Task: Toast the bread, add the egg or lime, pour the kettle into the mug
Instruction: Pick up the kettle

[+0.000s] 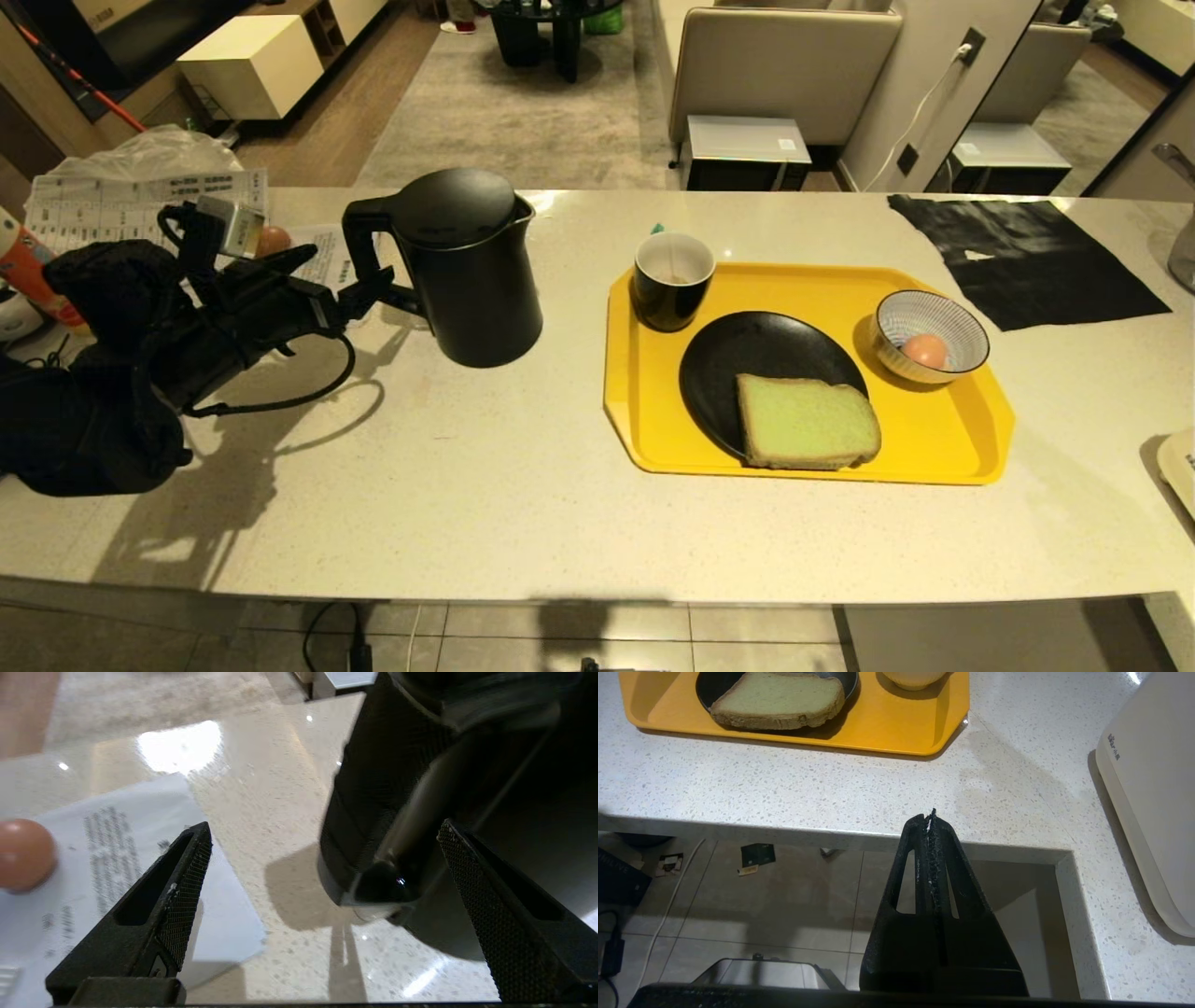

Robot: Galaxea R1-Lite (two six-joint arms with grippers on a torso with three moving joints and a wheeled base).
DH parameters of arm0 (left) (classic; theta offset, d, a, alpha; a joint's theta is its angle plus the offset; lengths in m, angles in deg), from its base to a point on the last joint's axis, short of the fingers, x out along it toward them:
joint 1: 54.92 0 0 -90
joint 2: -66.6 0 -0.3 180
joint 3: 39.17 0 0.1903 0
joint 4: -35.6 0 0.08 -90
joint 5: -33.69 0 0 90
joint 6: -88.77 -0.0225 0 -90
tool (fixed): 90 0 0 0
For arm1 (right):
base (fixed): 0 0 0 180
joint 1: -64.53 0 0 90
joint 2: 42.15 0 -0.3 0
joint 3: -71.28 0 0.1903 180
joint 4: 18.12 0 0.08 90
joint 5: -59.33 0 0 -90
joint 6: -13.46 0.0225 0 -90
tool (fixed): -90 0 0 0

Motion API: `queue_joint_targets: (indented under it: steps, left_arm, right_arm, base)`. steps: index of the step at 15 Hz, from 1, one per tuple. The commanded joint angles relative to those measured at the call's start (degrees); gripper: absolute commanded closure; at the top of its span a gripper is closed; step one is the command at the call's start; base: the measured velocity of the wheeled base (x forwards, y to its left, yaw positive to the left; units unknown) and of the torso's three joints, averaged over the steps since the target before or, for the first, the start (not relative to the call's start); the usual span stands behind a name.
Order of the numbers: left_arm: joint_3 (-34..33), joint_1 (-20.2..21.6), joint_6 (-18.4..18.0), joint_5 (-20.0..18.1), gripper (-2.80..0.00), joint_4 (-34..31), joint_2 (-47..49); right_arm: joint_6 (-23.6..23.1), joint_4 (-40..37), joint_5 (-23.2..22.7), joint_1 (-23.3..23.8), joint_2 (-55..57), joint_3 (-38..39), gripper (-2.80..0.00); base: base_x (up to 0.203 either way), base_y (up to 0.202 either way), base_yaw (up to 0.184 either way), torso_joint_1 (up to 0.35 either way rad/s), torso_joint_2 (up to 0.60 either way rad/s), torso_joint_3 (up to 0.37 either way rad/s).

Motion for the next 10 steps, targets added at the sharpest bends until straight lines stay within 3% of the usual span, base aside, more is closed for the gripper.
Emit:
queue_joint_targets:
  steps: [1,6,10]
  left_arm:
    - [0.02,0.85,-0.17,0.30,-2.80,1.07,0.02]
    - [3.63,0.64,0.56,3.66,-2.80,0.35,2.52]
    - [7.73,-0.34,0.67,3.63,-2.80,-1.34,4.31]
  right_arm:
    - [0.00,0.06,0.00,-0.02,0.09,1.58,0.00]
    - [0.00,0.06,0.00,-0.02,0.09,1.58,0.00]
    - [0.00,0.06,0.00,-0.02,0.09,1.58,0.00]
  base:
    - [0.000,0.000,0.000,0.000,0.00,0.000]
    - [0.000,0.000,0.000,0.000,0.00,0.000]
    - [0.000,0.000,0.000,0.000,0.00,0.000]
